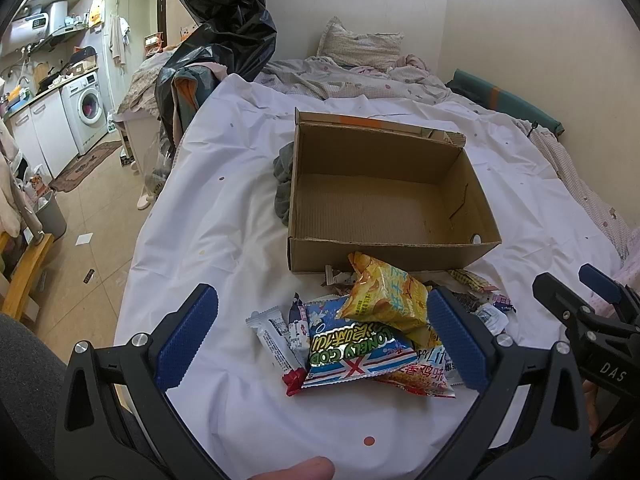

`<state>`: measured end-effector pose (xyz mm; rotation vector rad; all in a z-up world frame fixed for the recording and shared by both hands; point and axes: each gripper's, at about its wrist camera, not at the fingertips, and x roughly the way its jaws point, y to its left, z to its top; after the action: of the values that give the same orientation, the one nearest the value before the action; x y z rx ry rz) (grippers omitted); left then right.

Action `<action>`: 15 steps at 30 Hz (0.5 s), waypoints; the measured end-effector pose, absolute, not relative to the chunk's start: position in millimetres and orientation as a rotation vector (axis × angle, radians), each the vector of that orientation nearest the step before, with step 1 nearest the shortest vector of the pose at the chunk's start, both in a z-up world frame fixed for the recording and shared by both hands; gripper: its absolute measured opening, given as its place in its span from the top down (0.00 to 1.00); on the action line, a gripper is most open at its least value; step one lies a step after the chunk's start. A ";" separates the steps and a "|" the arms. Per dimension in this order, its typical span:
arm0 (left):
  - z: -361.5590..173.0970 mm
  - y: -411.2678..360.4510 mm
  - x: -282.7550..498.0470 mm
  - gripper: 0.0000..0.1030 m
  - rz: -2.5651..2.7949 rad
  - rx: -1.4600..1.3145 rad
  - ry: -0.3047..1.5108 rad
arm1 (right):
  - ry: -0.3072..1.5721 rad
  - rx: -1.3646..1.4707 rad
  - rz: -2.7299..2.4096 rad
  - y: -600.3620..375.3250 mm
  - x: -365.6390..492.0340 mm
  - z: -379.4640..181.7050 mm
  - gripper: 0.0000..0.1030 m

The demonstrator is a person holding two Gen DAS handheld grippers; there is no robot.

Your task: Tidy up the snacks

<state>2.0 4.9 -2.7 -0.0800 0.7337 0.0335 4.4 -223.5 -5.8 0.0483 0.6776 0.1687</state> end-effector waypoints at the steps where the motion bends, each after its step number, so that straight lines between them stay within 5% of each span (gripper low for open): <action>1: -2.7 4.8 2.1 0.00 0.034 -0.079 0.734 | 0.678 0.049 0.169 -223.5 4.5 -5.8 0.00; 15: -2.6 5.2 2.2 0.00 0.033 -0.081 0.735 | 0.680 0.045 0.170 -223.0 5.1 -7.1 0.00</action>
<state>2.2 5.2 -2.6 -0.0812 0.7351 0.0331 5.1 -223.0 -7.1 0.0452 0.6803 0.1695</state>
